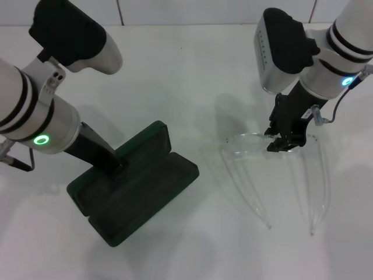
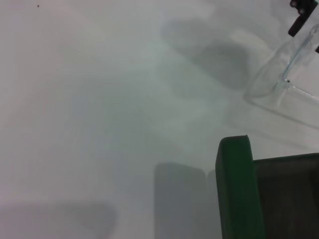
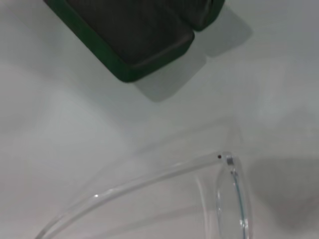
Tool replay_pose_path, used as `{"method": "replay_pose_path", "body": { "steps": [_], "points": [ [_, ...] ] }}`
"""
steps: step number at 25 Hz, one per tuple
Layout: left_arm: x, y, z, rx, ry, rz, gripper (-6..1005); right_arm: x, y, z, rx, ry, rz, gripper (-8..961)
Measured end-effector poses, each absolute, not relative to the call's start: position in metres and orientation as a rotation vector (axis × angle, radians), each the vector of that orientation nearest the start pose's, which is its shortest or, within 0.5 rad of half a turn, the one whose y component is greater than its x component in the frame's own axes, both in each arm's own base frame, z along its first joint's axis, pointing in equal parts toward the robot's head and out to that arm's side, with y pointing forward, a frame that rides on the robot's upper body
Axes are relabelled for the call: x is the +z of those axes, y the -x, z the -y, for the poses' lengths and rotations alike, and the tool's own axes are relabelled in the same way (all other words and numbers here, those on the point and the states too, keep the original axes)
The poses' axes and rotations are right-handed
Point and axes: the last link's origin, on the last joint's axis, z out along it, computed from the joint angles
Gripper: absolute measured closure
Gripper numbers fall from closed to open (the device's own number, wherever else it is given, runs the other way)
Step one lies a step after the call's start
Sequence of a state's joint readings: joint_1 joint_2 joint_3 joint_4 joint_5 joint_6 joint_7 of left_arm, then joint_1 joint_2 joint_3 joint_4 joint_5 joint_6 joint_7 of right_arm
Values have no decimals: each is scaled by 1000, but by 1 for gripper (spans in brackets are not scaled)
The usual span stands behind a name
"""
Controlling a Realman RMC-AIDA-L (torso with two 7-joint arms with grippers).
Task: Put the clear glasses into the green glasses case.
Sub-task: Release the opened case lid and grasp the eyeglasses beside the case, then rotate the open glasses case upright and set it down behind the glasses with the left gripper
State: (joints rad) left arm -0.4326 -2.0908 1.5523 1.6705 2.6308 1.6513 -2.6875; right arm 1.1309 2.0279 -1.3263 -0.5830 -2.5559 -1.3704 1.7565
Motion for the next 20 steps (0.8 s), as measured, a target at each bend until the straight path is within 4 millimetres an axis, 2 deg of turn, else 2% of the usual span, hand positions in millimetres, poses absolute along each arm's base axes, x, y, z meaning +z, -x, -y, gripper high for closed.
{"method": "replay_pose_path", "body": {
  "steps": [1,6,11,12,16,20],
  "points": [
    [4,166,-309,532,2568,862,919,-50,-140,-417,-802,2996,126,488],
    [4,167,-309,532,2567,863,919,-53,-140,-415,-778,3008,126,711],
    [4,169,-308,537,2570,862,920,-51,-134,-413,-749,3018,132,837],
    [5,170,-308,536,2567,863,920,-49,-132,-414,-735,3013,131,837],
    [8,172,-307,545,2567,838,920,-26,-127,-416,-645,2954,109,837],
    [11,163,-312,554,2576,758,921,23,-129,-407,-494,2876,50,837]
  ]
}}
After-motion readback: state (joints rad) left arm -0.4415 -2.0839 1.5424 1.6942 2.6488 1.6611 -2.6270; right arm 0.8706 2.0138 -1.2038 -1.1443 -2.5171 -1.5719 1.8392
